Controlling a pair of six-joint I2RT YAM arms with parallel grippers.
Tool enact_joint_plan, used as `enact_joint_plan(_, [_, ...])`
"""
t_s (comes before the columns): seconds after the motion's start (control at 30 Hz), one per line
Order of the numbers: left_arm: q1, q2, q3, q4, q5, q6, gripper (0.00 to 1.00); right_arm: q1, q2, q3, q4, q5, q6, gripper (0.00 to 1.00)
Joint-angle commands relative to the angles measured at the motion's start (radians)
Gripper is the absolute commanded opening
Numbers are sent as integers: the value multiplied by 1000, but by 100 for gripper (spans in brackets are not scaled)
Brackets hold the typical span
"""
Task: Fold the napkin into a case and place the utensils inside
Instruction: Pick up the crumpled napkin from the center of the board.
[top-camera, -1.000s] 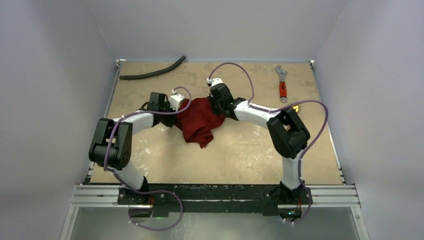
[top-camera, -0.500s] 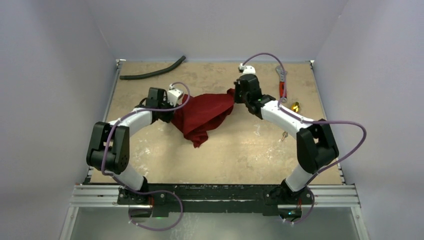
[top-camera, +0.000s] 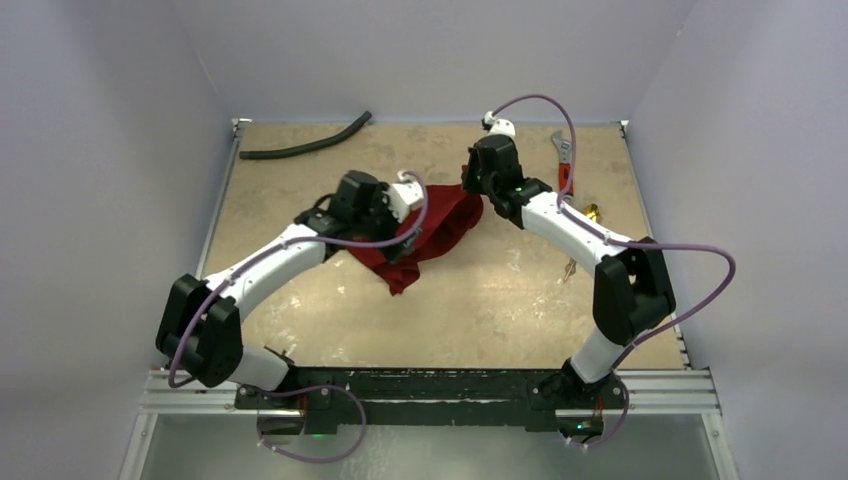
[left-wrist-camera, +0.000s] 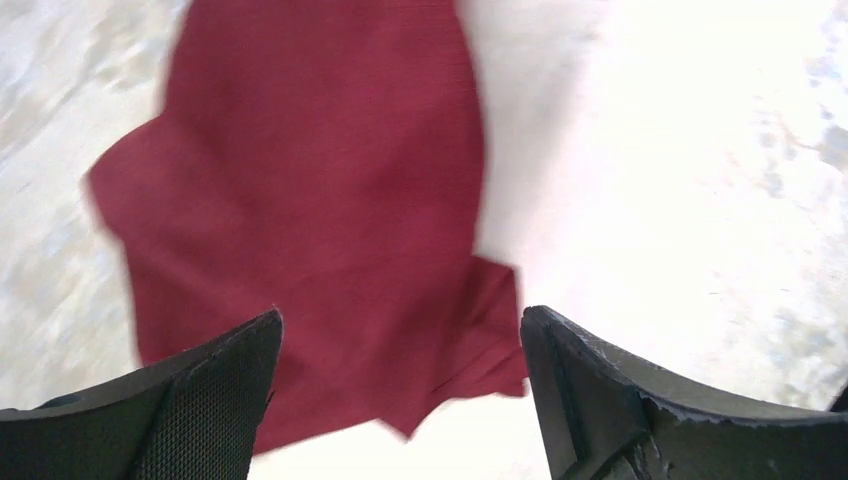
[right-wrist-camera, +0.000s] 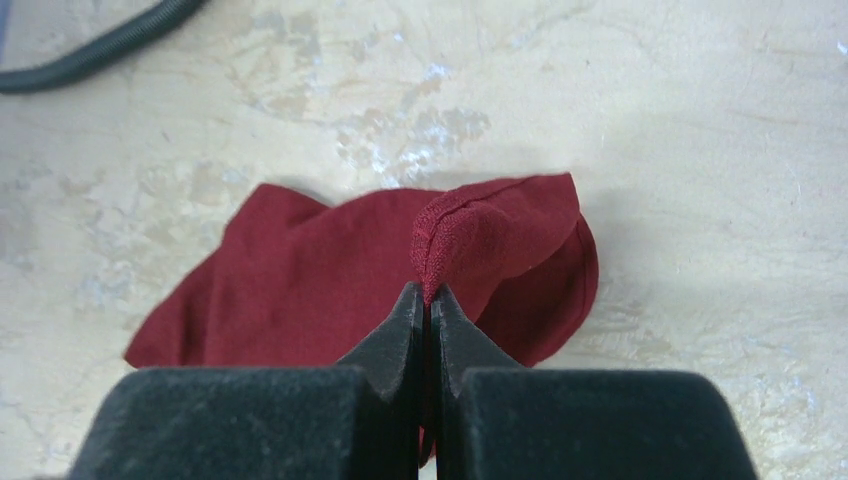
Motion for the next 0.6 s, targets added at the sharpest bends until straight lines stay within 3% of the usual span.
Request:
enact_joint_plan(0.0, [-139,42,-44,30,-102,45,89,0,1,100,-49,32,56,0])
enact_joint_plan(0.3, [-182,131,-100,187,-446,85,87,0,-14,122,-88,17,41,0])
enact_joint_plan(0.4, [-182,129,-93,215,-534,93,76,0,-22,125,-97,26,36,0])
enact_joint_plan(0.47, [-178,118,-81,211,-537,92,65,0,-30,126,-101,30,31,0])
enact_joint_plan(0.57, [-177,90,-74,174,-443,78,60,0,-41,132,-111,33,26,0])
